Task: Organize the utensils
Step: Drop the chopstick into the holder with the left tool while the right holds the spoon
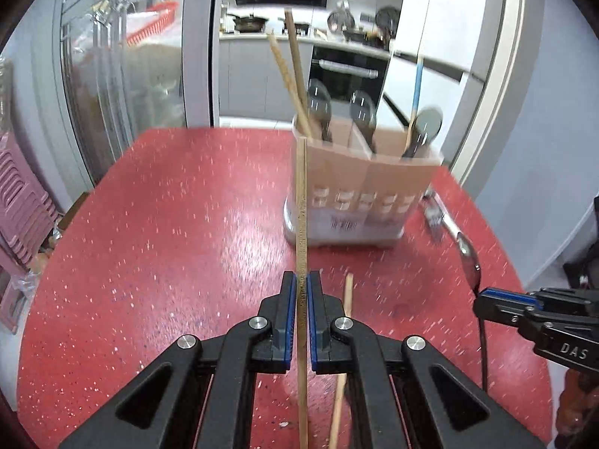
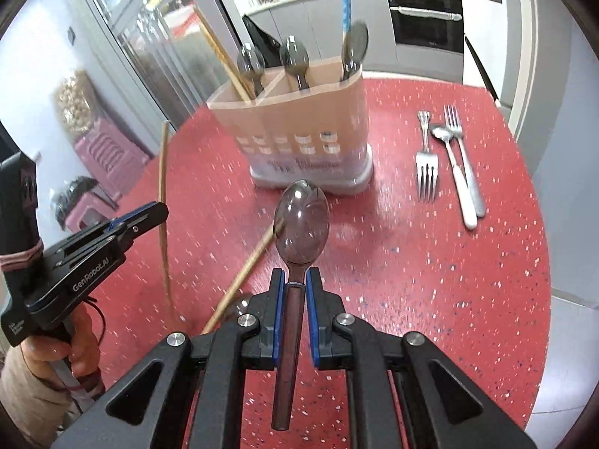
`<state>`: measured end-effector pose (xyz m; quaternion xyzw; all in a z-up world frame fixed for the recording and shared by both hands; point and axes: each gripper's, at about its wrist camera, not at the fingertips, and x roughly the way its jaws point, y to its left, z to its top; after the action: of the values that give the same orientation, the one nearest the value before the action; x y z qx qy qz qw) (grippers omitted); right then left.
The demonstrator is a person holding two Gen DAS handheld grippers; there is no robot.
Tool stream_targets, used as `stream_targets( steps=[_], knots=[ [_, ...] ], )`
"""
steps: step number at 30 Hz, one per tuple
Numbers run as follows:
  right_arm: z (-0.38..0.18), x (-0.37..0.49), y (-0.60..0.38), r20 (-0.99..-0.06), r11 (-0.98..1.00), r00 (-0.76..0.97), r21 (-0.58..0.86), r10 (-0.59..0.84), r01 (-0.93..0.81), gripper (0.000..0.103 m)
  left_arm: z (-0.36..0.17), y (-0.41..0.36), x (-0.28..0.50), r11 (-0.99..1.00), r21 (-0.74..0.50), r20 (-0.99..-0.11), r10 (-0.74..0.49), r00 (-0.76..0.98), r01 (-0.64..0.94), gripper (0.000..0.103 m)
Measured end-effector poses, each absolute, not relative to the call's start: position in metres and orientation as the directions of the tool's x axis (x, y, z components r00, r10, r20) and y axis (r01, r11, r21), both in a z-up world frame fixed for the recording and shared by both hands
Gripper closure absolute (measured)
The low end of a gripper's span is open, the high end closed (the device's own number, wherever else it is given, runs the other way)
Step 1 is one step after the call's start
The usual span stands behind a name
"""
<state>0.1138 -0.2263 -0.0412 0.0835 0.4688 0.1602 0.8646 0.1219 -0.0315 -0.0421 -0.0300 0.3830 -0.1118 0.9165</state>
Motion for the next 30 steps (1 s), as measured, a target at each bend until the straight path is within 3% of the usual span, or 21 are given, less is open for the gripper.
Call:
stream_targets(
  steps=[17, 30],
  knots=[
    [0.038, 0.153, -0.234, -0.663, 0.904, 0.616, 0.35, 0.425, -0.247, 0.091, 0.068, -0.022, 0.14, 0.953, -0.219, -0.516, -0.297, 0.804, 0.211, 0.073],
    [0.084, 0.202, -0.232, -0.61, 0.901, 0.668, 0.348, 0.426, -0.257, 0.091, 0.13, -0.025, 0.161, 0.959, -0.178, -0.433, -0.276, 0.858, 0.219, 0.073]
  ],
)
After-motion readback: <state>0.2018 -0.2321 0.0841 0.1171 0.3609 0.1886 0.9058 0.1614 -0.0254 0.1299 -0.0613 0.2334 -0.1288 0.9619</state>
